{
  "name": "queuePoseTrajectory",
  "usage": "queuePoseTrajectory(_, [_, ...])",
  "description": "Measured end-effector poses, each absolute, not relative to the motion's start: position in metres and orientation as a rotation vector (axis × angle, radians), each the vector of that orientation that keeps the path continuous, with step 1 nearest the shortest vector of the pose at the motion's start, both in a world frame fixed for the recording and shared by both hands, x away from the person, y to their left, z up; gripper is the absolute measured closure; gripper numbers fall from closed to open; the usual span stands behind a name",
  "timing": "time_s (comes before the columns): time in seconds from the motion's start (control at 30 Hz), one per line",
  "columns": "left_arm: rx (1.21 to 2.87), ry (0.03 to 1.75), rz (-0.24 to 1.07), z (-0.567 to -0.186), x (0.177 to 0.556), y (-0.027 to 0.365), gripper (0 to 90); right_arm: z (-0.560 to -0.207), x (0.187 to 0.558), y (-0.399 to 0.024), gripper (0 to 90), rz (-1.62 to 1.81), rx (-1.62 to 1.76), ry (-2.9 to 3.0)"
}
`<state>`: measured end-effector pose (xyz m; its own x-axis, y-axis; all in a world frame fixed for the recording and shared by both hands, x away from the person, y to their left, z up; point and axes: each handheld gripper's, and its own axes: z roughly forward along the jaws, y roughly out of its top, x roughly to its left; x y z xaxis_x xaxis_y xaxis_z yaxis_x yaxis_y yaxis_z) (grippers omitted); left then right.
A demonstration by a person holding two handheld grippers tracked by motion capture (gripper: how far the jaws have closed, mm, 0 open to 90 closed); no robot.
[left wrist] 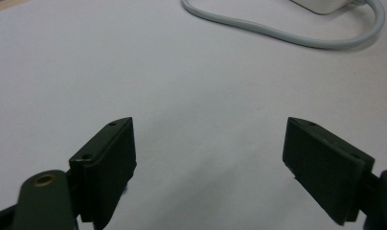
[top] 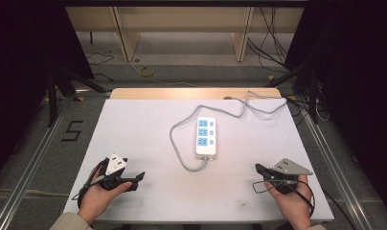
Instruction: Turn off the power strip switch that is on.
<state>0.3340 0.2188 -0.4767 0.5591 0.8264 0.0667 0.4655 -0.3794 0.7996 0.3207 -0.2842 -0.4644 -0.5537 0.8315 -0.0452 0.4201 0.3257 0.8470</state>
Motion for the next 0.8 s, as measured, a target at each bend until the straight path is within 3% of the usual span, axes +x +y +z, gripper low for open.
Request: queuePoseTrajectory(0.8, [2.027,1.039,0.618,-0.4765,0.3342,0.2195,18.9,-0.4555,0.3300,-0.2781,90.0,1.147,1.067,2.101])
